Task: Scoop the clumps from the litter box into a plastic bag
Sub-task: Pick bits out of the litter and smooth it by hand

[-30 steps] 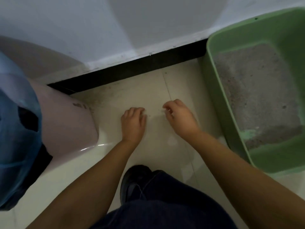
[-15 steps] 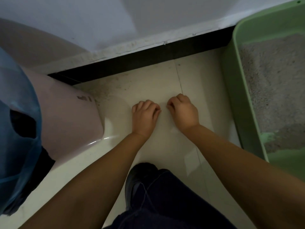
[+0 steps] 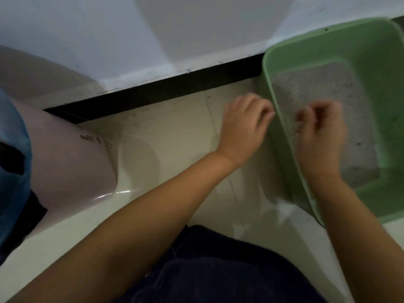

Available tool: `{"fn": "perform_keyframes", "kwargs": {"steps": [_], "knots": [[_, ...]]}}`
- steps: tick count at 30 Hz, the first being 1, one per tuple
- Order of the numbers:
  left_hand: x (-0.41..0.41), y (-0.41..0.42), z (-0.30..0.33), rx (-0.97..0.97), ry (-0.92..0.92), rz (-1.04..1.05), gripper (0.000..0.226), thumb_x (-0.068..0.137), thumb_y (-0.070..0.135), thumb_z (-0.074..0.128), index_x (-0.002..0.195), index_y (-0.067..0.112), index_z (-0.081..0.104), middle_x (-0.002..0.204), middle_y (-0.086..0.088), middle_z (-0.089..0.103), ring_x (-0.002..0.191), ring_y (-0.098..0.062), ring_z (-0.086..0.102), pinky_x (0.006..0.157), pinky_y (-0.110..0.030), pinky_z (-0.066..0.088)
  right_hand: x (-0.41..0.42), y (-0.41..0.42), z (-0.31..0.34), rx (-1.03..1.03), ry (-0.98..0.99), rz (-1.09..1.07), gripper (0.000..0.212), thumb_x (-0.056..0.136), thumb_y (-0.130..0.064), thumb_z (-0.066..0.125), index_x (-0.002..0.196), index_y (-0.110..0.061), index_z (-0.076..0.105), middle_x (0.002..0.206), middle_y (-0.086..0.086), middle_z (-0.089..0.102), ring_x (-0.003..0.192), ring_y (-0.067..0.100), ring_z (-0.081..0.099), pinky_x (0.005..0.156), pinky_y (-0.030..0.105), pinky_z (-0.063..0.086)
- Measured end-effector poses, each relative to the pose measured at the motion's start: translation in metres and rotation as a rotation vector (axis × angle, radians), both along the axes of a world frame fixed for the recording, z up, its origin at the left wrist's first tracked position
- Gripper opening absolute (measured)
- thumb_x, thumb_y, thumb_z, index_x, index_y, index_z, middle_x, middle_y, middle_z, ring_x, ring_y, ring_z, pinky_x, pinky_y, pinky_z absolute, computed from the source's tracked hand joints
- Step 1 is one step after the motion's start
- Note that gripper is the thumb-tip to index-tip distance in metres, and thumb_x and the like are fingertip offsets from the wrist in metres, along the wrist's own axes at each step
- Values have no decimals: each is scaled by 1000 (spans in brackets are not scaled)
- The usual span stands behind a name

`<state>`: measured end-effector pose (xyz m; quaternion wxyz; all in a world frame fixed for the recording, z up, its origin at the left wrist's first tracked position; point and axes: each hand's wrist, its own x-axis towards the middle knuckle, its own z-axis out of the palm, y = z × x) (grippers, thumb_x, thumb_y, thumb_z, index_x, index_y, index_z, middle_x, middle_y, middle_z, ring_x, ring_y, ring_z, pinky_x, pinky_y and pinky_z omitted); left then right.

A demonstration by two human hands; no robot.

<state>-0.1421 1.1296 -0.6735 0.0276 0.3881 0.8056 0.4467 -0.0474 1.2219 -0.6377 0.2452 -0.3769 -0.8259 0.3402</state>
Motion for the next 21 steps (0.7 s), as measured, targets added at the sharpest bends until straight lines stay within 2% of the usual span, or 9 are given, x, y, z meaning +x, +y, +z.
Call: {"fn": "perform_keyframes", "kwargs": {"steps": [3,5,7,10,13,14,16,18,21], "knots": [[24,52,14,-125,145,-229,24,84,25,43,83,13,64,86,-6,62,84,-27,57,73,-34,34,46,45,-10,-25,-176,-135,14,96,-11,43,94,-21,54,95,12,65,82,27,62,75,30,47],[36,70,3,-327,168,-397,23,86,9,46,103,14,61,103,-5,61,100,-26,53,81,-35,33,71,61,-21,-51,-391,-132,21,96,-8,42,113,-6,54,108,17,64,97,32,60,81,33,43],[39,67,-7,-360,137,-452,40,84,-3,50,120,14,55,118,-6,58,111,-26,50,89,-36,36,82,62,-23,1,-440,-139,28,94,-5,43,120,-1,52,116,20,59,105,34,56,87,35,42],[24,32,-12,-115,128,-216,33,79,-4,56,109,6,63,104,-13,64,97,-30,58,82,-36,38,65,33,-13,78,-205,-125,24,94,-8,43,113,-2,56,107,18,60,94,27,58,81,33,44],[-13,-8,-39,-173,-44,107,20,83,4,53,99,4,64,94,-15,65,88,-32,59,77,-35,39,30,-25,-17,104,-89,198,18,91,-6,48,102,-3,61,92,9,58,81,7,49,75,18,40],[-25,-20,-50,-254,-107,146,19,85,6,52,98,5,64,94,-14,66,89,-33,59,78,-36,39,19,-42,-29,77,-111,322,16,90,-4,50,100,-2,62,90,7,57,80,7,48,74,18,41],[-44,-38,-73,-399,-171,116,17,89,9,51,98,7,66,97,-12,68,93,-32,59,82,-36,39,-1,-63,-61,-39,-201,445,17,89,-3,52,102,-1,63,95,12,59,82,19,57,76,31,50],[-55,-50,-86,-482,-158,84,18,91,11,52,98,9,68,99,-11,68,97,-30,57,82,-33,35,-16,-68,-90,-161,-320,398,21,88,-5,53,107,-3,62,104,17,57,88,31,59,78,42,51],[-64,-61,-96,-511,-97,59,19,90,14,52,97,10,70,97,-12,66,97,-31,54,79,-29,27,-33,-63,-116,-168,-448,364,28,88,-12,54,115,-8,59,113,15,54,103,33,54,85,38,48]]}}
